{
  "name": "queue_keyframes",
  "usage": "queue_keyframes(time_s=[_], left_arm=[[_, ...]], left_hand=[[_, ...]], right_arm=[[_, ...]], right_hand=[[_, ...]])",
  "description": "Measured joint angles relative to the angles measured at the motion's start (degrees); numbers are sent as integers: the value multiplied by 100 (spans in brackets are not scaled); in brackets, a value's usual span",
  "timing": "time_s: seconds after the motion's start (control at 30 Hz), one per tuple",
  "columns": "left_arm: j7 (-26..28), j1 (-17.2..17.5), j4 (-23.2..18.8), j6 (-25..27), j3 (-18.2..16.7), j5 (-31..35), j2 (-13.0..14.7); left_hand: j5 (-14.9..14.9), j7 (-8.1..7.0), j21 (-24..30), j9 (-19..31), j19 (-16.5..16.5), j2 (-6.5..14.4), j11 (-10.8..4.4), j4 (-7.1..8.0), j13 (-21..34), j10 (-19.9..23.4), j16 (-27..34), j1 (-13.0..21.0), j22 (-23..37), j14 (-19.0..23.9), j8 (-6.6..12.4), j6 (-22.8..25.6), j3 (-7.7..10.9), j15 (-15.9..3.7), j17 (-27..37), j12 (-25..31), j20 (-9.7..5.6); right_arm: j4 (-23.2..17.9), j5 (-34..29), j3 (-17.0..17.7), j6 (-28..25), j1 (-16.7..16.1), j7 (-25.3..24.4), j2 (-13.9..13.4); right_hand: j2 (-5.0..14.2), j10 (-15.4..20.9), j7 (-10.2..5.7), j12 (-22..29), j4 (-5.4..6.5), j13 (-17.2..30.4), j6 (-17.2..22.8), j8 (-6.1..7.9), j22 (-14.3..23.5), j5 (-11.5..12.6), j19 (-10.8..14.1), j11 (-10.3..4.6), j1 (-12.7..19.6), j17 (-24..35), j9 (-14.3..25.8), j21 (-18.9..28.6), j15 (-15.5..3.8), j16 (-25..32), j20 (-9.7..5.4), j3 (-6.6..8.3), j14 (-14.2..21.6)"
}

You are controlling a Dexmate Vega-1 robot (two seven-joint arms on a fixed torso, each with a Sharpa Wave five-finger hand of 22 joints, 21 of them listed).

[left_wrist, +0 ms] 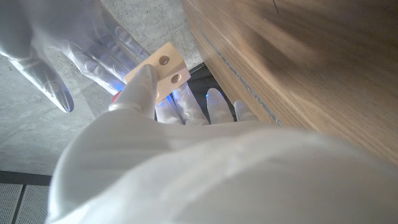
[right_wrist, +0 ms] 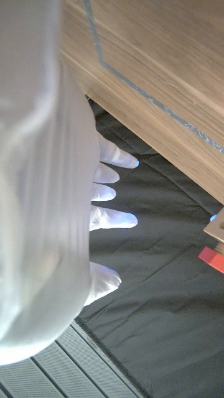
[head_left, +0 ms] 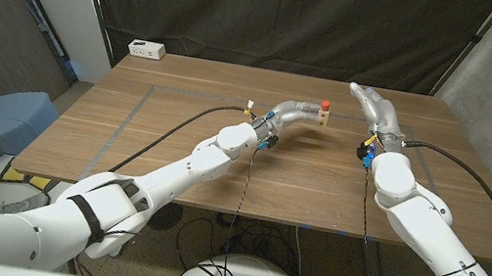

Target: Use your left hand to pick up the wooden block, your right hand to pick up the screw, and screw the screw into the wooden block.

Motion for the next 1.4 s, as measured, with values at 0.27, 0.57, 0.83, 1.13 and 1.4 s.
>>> queue_keyframes(time_s=[0.27,0.57,0.83,1.13,1.4], left_arm=[[29,-16,47,-17,0,1,-30],[64,8,-2,-20,1,7,-23],[68,40,-25,2,1,-5,-19],[68,76,-79,45,1,-19,4],[68,104,-132,61,5,-21,25]], left_hand=[[-11,0,0,0,0,0,-13,0,-4,13,0,0,0,0,0,0,0,0,0,0,0],[-1,0,0,-2,0,1,-13,0,-2,13,0,-1,0,0,0,0,0,0,0,0,0],[1,0,0,-4,-1,1,-13,0,0,12,0,-1,0,32,0,0,0,-7,0,0,1],[1,0,0,-1,-1,1,-10,10,1,8,0,-1,0,32,0,0,-10,-7,0,0,1],[0,0,0,0,-1,2,-4,10,2,0,0,-1,0,32,0,0,-10,-7,0,0,1]], right_arm=[[284,386,-21,689,-62,153,68],[492,678,-81,1148,-107,331,69],[596,868,-146,1442,-129,476,19],[672,998,-210,1629,-132,616,-37],[679,1105,-223,1687,-132,757,-55]], right_hand=[[104,-467,-34,0,81,1,-517,0,2,0,-427,144,-285,16,-41,0,75,0,-38,-82,-503],[157,-953,-101,0,190,-26,-941,0,1,0,-851,130,-640,43,-72,0,160,0,-54,-191,-993],[207,-1331,-386,-22,213,-26,-1238,-2,1,0,-1134,21,-779,42,-93,0,341,1,-6,-214,-1276],[247,-1583,-921,-4,213,-26,-1834,-43,0,24,-1345,30,-907,26,-119,28,431,1,143,-214,-1428],[253,-1688,-932,1,237,-26,-1968,-43,0,24,-1469,74,-959,42,-119,28,461,1,164,-237,-1459]])
